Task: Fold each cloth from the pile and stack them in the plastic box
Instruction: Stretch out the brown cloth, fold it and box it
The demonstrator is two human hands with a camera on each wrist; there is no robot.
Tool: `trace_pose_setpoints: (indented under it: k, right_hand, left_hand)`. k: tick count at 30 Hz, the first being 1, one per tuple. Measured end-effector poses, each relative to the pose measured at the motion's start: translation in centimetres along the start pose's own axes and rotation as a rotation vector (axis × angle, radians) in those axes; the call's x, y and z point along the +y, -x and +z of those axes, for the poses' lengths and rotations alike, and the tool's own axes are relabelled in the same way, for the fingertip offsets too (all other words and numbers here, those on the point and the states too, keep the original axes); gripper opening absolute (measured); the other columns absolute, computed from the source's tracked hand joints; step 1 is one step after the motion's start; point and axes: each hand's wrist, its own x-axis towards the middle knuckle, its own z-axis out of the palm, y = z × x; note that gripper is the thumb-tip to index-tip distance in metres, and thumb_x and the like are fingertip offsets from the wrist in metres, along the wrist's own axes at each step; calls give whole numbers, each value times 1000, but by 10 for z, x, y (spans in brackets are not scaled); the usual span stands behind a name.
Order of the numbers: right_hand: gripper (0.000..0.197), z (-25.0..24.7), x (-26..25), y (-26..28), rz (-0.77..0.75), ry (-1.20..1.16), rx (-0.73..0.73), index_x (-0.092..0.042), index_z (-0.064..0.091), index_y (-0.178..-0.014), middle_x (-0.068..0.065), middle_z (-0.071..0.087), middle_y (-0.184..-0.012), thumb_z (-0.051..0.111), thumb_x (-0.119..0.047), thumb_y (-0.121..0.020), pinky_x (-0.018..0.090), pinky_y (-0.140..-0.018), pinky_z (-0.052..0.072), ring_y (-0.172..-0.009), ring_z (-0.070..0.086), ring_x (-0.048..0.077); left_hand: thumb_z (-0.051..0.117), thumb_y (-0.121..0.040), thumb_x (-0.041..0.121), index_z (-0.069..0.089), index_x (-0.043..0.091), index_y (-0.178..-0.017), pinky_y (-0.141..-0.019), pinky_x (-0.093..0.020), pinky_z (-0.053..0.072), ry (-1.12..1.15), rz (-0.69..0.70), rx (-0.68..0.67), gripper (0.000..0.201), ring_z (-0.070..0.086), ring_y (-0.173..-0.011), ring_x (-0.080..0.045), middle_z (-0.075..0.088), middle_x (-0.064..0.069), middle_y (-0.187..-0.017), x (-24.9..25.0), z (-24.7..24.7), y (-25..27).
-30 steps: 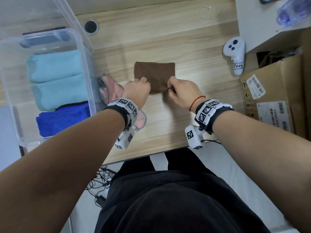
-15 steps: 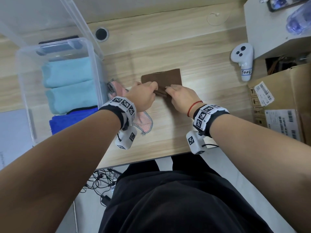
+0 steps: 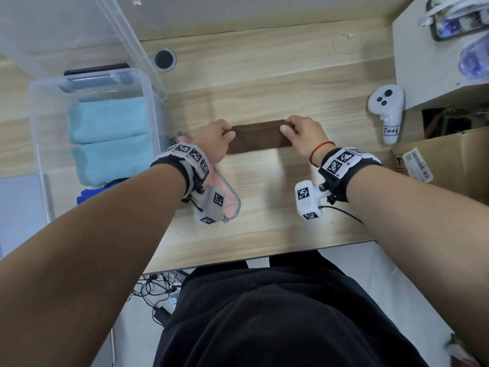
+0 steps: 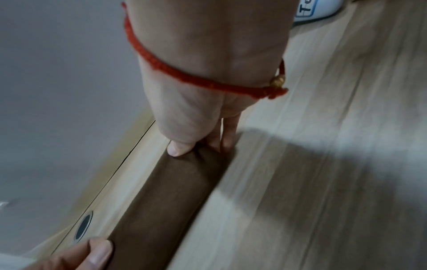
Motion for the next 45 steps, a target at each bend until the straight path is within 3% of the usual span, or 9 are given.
trace_pose_setpoints:
  k: [5,10,15,20,25,32,35,40,45]
  right_hand:
    - [29,1,0,-17,76,2,-20,-6,64,-106,13,64,-97,51,-30,-99,25,-71,33,-91,55,28]
    - [15,-1,6,-26,222,-152,-21,-21,68,-98,2,68,-96,68,-31,-88,28,-84,50,-94,64,21]
    - [29,1,5,-28,293,-218,80,-20,56,-98,-8,60,-87,75,-31,-80,28,-80,50,-91,61,17]
    - [32,0,8,-26,203,-129,81,-21,50,-103,-4,60,-98,74,-29,-82,33,-85,50,-96,60,18]
    - [48,-1,5,-20,-51,-12,-39,-29,54,-118,-5,44,-121,76,-41,-77,34,-89,49,-108,55,12]
    - [54,7,-3,-19,-89,252,-174,-22,50,-130,2,44,-127,71,-37,-83,39,-98,45,-122,43,22]
    - [44,3,-1,-18,-85,184,-200,-18,55,-121,2,47,-117,72,-33,-83,33,-93,43,-112,48,22]
    - [30,-15,-5,-8,-67,-77,-240,-21,48,-91,-3,56,-85,76,-28,-81,25,-71,36,-79,53,18]
    - [23,-32,-36,-2,-45,-379,-173,-17,59,-85,1,63,-80,72,-37,-85,32,-74,47,-73,58,16]
  left_hand:
    - [46,-100,33,56,18,-98,-75,-29,38,-16,-52,8,18,52,-85,-19,60,-1,-94,-4,-1,-19]
    - [45,-100,36,50,19,-85,-71,-33,40,-60,-100,-30,23,49,-76,-22,54,-5,-83,-3,0,-30]
    - [54,-94,42,54,16,-100,-74,-35,45,-62,-182,21,27,55,-83,-23,59,-2,-91,-4,3,-34]
    - [60,-92,31,52,19,-102,-71,-32,42,-53,-140,103,17,55,-86,-20,52,-1,-105,4,-1,-32]
    - [61,-86,43,51,27,-123,-100,-49,37,-244,114,18,41,45,-118,-22,47,1,-125,27,7,-25]
    - [66,-84,43,50,22,-124,-100,-49,32,-518,52,-168,48,41,-117,-25,50,-3,-123,42,11,-21]
    - [66,-85,38,51,23,-117,-98,-45,32,-457,53,-154,38,41,-116,-24,49,-1,-119,42,8,-15]
    - [68,-85,20,44,19,-111,-72,-35,48,-81,34,-172,35,61,-82,-21,61,-3,-101,37,-7,6]
    - [70,-86,25,60,19,-112,-85,-31,50,115,35,-12,29,62,-90,-16,66,2,-101,29,-58,26]
